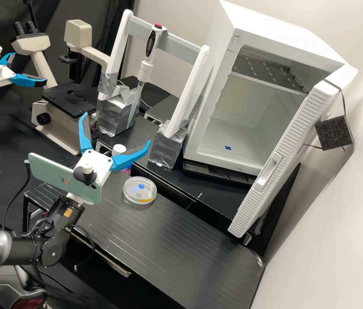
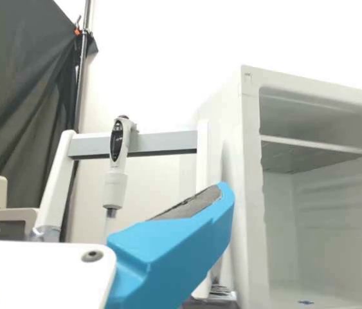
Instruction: Move the petri dish to the bench
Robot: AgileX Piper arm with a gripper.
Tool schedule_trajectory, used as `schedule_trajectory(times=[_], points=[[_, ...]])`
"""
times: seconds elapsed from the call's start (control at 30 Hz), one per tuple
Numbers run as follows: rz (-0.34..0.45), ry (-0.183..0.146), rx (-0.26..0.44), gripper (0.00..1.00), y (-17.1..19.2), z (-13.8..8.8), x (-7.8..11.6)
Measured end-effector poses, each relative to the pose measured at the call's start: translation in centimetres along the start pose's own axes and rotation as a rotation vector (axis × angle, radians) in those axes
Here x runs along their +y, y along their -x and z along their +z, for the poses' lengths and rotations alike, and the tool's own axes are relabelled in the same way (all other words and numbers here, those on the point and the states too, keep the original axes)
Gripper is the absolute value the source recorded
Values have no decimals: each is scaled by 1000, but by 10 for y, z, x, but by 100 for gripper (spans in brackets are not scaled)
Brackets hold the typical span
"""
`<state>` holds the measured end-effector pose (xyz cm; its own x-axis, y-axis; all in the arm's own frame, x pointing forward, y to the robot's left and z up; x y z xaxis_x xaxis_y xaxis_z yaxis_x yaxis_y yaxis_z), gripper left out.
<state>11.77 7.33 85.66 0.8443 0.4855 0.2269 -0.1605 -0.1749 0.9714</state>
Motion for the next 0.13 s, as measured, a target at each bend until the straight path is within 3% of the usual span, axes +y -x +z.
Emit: schedule_trajectory(times=[0.13], points=[[-24, -53, -10, 100, -3, 4, -5]])
